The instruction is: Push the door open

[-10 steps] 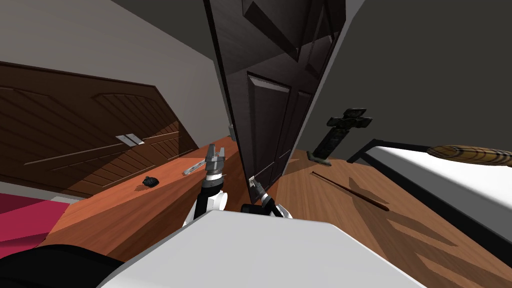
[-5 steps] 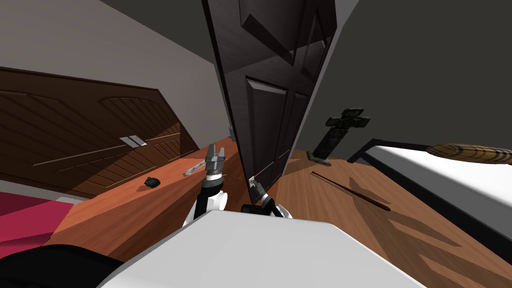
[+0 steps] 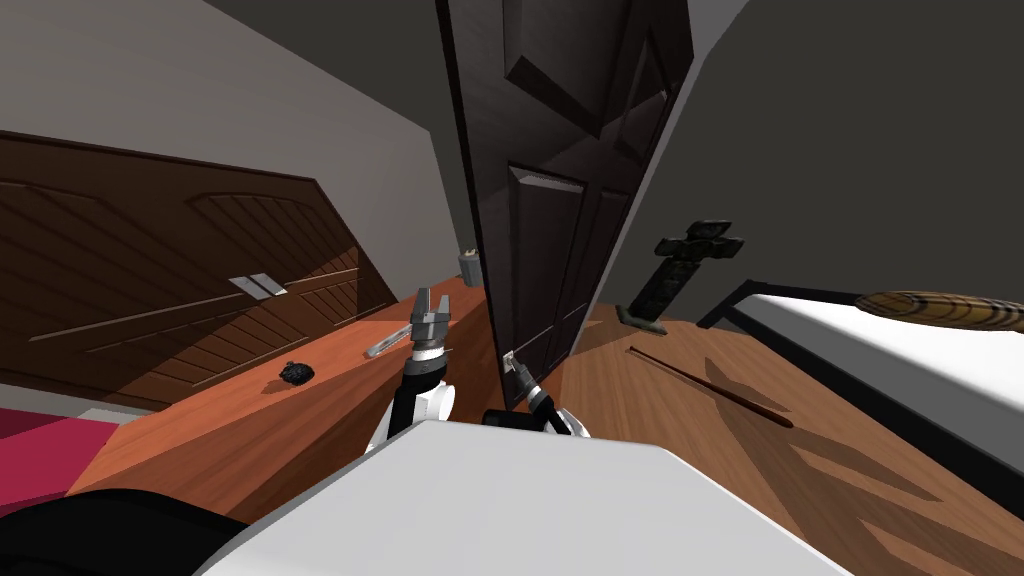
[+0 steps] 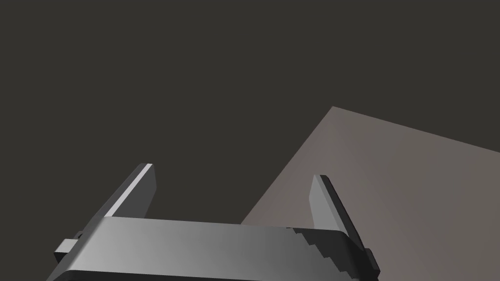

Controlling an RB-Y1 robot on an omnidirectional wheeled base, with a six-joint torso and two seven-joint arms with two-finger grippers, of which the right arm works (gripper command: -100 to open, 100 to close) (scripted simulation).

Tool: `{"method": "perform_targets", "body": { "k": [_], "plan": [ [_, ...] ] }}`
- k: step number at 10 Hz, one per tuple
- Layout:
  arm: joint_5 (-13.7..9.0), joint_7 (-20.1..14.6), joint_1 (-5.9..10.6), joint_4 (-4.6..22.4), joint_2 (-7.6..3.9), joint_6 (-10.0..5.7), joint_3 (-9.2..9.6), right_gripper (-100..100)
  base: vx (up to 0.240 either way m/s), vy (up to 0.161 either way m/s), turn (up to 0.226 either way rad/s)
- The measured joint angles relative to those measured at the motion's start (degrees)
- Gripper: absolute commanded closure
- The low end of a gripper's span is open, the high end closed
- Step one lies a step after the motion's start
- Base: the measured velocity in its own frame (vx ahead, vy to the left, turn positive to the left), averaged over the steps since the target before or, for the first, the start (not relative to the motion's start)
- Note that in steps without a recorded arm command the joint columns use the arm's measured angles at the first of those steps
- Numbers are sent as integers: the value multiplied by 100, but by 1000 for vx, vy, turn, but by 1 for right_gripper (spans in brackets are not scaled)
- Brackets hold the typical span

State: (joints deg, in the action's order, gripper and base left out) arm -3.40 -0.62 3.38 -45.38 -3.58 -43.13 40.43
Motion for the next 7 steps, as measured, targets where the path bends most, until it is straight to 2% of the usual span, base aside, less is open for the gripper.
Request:
{"method": "perform_targets", "body": {
  "k": [2,4,5,7],
  "plan": [
    [-34,27,32,62,-14,-44,-132,100,99,165,-37],
    [-85,5,92,50,-88,4,-287,100,127,135,-67],
    [-114,24,107,103,-105,-27,-389,-100,-87,49,-85],
    [-138,7,94,49,-102,-14,-373,-100,-190,-73,-29]
  ]
}}
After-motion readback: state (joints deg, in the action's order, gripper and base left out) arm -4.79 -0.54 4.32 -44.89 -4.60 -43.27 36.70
